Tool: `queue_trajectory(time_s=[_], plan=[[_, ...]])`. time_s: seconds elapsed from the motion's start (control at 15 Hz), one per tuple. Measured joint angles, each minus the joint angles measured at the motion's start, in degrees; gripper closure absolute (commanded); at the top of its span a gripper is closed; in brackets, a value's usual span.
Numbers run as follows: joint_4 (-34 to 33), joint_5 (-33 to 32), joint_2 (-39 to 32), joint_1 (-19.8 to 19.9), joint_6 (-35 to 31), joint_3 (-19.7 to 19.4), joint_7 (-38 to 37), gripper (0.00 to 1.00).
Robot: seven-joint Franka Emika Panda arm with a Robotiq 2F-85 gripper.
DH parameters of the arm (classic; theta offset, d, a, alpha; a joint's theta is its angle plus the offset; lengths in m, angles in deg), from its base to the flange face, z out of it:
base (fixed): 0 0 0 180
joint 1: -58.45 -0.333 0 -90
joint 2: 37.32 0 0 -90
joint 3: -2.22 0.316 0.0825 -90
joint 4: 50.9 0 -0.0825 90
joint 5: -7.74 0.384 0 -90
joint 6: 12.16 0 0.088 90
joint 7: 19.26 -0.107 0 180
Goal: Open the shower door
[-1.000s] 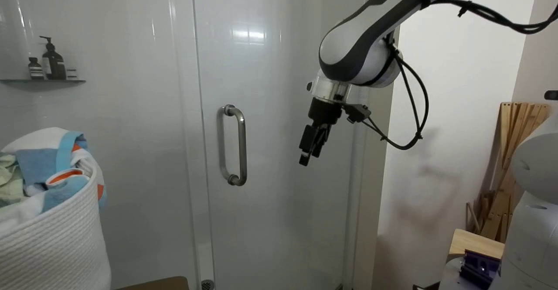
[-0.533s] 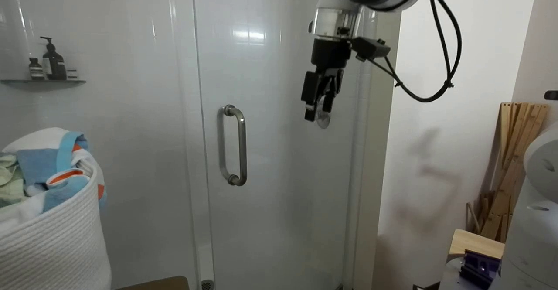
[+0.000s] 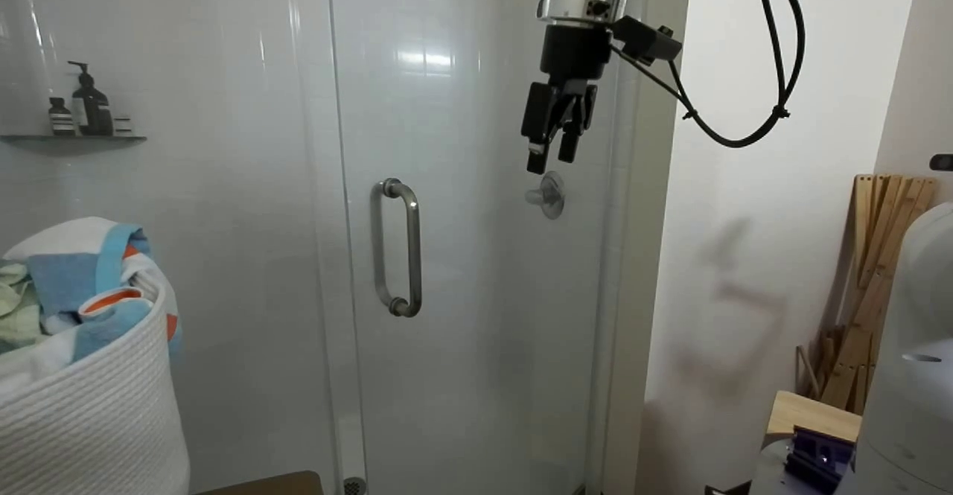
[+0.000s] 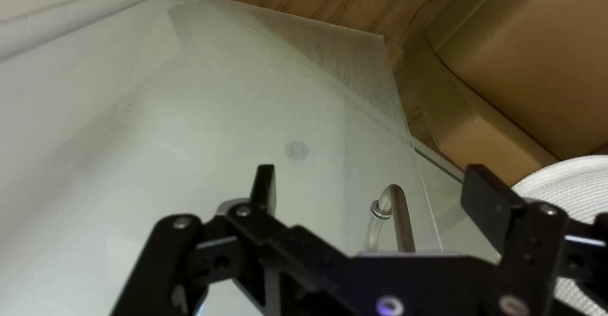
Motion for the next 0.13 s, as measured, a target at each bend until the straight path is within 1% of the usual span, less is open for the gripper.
queue_trajectory(time_s=[0.13], plan=[[0.0,0.0,0.0,-0.2,0.0,0.0,0.0,0.0]])
